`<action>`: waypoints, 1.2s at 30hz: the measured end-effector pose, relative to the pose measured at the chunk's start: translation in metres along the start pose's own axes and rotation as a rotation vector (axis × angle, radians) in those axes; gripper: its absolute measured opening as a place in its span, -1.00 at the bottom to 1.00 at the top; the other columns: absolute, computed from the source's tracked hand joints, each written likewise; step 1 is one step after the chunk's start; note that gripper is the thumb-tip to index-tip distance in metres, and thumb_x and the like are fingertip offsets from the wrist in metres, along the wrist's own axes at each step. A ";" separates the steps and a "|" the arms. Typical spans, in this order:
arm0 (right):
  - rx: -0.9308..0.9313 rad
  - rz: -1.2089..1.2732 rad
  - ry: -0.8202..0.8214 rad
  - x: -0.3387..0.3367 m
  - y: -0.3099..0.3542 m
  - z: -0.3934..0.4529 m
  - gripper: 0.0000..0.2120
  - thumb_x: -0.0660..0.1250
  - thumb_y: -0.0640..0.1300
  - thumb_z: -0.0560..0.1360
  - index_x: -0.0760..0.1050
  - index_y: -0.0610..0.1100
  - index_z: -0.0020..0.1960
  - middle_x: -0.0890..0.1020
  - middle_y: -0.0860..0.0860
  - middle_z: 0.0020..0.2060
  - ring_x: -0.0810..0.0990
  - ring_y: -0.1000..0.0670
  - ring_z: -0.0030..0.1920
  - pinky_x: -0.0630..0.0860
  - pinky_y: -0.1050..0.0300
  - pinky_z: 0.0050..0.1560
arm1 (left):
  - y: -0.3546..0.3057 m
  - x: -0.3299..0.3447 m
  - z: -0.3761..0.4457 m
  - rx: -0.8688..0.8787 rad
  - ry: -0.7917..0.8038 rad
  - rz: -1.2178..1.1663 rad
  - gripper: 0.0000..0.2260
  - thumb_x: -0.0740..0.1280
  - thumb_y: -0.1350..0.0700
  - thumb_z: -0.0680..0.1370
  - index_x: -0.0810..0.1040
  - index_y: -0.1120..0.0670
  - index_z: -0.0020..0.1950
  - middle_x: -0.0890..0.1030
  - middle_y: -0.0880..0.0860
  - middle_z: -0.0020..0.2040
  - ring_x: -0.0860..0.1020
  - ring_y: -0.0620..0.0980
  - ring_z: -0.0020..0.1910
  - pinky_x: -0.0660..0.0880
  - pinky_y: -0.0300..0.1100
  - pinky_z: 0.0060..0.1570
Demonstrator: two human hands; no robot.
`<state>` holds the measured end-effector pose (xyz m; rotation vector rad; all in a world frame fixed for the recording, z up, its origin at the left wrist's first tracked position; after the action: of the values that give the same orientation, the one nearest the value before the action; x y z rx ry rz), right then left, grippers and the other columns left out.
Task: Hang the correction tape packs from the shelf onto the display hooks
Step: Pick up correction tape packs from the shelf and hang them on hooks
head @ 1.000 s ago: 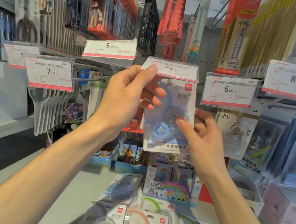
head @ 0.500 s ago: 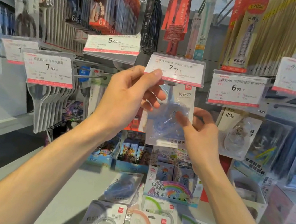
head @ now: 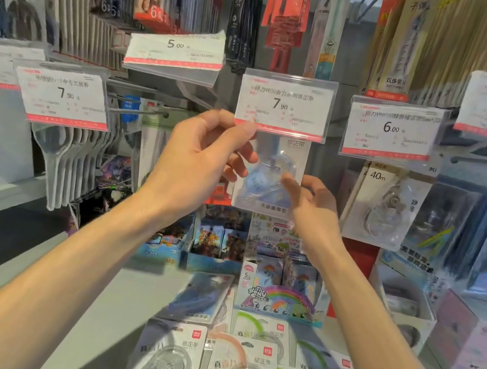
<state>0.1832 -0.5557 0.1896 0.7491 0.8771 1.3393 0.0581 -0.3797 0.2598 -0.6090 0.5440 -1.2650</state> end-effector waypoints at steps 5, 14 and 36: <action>0.050 0.063 0.048 -0.017 -0.012 -0.025 -0.85 0.36 0.10 0.62 0.58 0.07 0.13 0.75 0.11 -0.14 0.72 0.18 -0.18 0.56 0.40 -0.32 | 0.017 -0.012 -0.012 -0.035 -0.010 -0.018 -0.92 0.32 0.17 0.67 0.59 0.11 0.02 0.68 -0.03 -0.30 0.58 -0.07 -0.37 0.50 -0.22 -0.37; 0.190 0.136 0.071 -0.024 -0.069 -0.077 -0.87 0.35 -0.13 0.65 0.60 -0.19 0.08 0.72 -0.03 -0.32 0.64 0.03 -0.37 0.63 0.18 -0.32 | 0.113 -0.047 -0.067 -0.247 0.049 0.068 -0.92 0.40 0.16 0.59 0.64 0.01 -0.08 0.70 -0.02 -0.27 0.61 -0.08 -0.36 0.55 -0.26 -0.33; 0.489 -0.032 0.299 0.035 -0.151 -0.118 -0.90 0.33 -0.23 0.65 0.60 -0.19 -0.02 0.68 -0.09 -0.31 0.56 0.09 -0.43 0.43 0.29 -0.47 | 0.276 -0.034 -0.108 -0.529 0.440 0.742 -0.43 0.47 -0.25 0.47 0.26 0.10 -0.38 0.23 -0.05 -0.34 0.22 -0.05 -0.35 0.18 -0.06 -0.29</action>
<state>0.1556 -0.5395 -0.0027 0.9134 1.4818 1.2371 0.1709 -0.3079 -0.0070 -0.4813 1.3563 -0.5276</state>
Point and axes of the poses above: each hand's wrist, its own z-axis towards the middle knuckle, its own x-axis out of the palm, y = z × x, the point moved 5 cm from there along z, towards the middle knuckle
